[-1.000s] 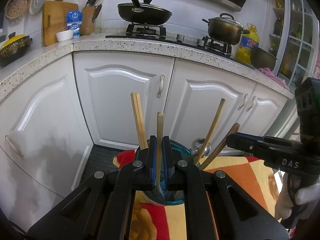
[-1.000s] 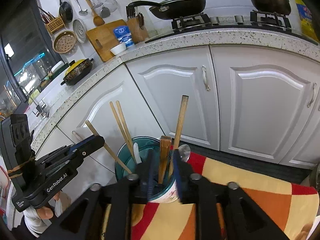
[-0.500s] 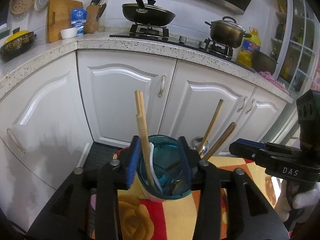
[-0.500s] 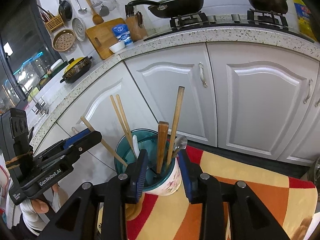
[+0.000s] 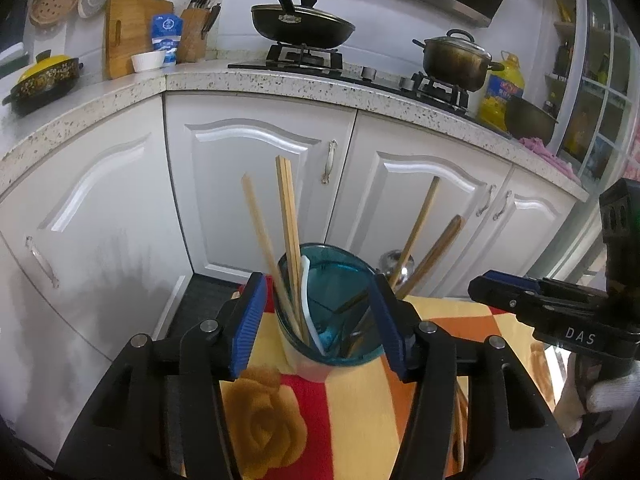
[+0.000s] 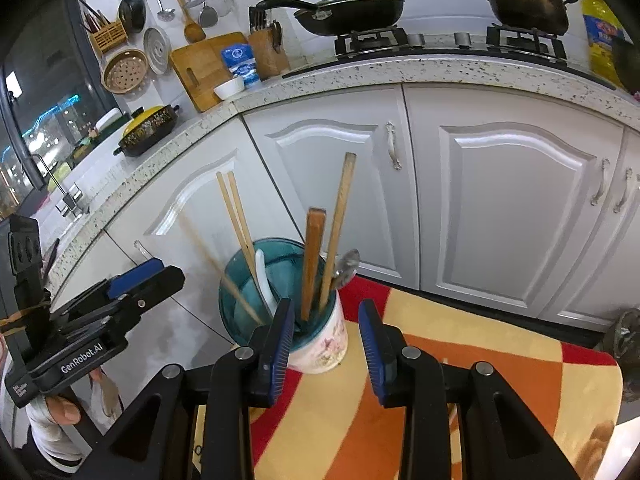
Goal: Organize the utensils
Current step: 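Lower the chopstick and fork into the holder and open both grippers, then move both open grippers back over the two loose wooden chopsticks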
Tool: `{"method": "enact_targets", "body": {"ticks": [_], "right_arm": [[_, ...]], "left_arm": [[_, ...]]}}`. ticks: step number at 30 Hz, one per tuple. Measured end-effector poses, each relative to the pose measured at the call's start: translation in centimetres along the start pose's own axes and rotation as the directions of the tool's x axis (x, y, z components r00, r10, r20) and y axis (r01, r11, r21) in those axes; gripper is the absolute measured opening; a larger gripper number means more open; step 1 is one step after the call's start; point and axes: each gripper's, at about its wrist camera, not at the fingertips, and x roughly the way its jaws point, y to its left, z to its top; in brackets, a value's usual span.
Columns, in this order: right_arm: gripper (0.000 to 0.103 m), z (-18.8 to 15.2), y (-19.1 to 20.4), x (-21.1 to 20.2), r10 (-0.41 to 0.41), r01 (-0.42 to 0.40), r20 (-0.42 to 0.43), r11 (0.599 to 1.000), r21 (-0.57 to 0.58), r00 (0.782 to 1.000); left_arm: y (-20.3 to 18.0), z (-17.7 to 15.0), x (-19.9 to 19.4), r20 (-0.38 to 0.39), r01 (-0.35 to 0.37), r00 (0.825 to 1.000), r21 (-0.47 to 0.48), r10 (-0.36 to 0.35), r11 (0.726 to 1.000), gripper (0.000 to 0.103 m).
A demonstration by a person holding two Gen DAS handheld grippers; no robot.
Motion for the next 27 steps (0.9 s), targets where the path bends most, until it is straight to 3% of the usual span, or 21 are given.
{"method": "enact_targets", "body": {"ticks": [3,9,27], "right_arm": [[0.033,-0.7,-0.3,-0.6,-0.004,0.004,-0.002,1.000,0.010,1.000],[0.035,-1.9,-0.7,-1.9,-0.018,0.018,0.000,1.000,0.012,1.000],[0.040,-5.5,-3.4,-4.5,-0.098,0.099,-0.030,0.995,0.028,0.995]], "left_arm": [[-0.2,-0.2,-0.5,0.007,-0.004,1.000,0.003,0.004,1.000,0.060],[-0.9,-0.5,-1.8,0.027,-0.002,1.000,0.014,0.002,1.000,0.064],[-4.6,-3.4,-1.6,-0.019,0.030,0.999,0.062,-0.029,0.998,0.064]]}}
